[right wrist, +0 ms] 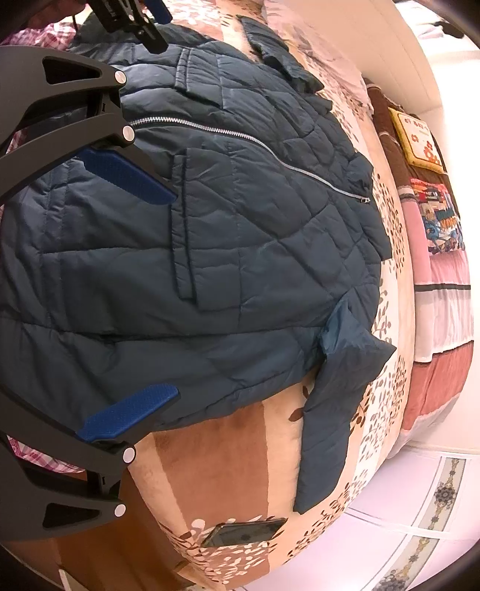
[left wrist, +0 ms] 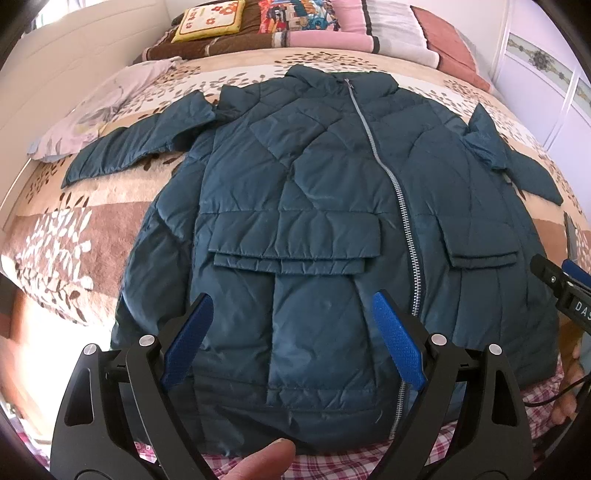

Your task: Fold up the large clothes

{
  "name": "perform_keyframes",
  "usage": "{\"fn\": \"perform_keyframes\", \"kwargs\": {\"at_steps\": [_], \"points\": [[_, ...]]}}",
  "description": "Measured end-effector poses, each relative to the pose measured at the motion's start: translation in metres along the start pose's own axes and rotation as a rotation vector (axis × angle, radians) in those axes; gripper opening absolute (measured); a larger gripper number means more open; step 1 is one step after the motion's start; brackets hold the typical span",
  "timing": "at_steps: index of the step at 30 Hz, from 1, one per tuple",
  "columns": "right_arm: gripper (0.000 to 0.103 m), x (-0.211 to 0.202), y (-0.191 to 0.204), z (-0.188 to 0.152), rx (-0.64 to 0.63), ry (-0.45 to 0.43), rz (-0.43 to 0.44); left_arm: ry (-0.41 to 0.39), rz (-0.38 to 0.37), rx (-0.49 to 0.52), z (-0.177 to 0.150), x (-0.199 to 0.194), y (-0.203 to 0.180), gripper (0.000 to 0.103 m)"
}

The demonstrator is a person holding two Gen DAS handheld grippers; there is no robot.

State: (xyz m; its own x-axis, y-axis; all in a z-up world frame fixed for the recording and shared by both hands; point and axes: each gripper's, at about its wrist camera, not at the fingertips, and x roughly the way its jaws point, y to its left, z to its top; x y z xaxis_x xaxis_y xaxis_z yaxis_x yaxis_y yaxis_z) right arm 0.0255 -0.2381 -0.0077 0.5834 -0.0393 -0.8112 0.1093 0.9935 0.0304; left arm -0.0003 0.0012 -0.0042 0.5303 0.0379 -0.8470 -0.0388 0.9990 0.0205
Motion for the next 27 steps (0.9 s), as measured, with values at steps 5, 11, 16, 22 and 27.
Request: {"fn": "perform_keyframes", "kwargs": {"at_steps": [5,11,16,22,27], "points": [[0.094,-0.002,-0.004,0.001,0.016,-0.004,-0.002,-0.005,-0.003,-0.002,0.001,-0.002,-0.002,0.087],[0.094,-0.003,-0.016,0.006,0.06,-0.006,-0.002,-0.013,-0.016,-0.005,0.001,-0.004,-0.001,0.087],[0.094,-0.006,-0.024,0.009,0.081,-0.019,0.001,-0.014,-0.022,-0.002,0.001,-0.005,-0.003,0.087],[0.094,-0.011,-0.028,0.014,0.084,-0.067,0.039,-0.011,-0.023,-0.001,0.001,-0.005,-0.003,0.087],[0.094,-0.021,-0.04,0.017,0.159,-0.167,0.117,-0.005,-0.025,-0.002,0.001,-0.004,-0.004,0.087]]}}
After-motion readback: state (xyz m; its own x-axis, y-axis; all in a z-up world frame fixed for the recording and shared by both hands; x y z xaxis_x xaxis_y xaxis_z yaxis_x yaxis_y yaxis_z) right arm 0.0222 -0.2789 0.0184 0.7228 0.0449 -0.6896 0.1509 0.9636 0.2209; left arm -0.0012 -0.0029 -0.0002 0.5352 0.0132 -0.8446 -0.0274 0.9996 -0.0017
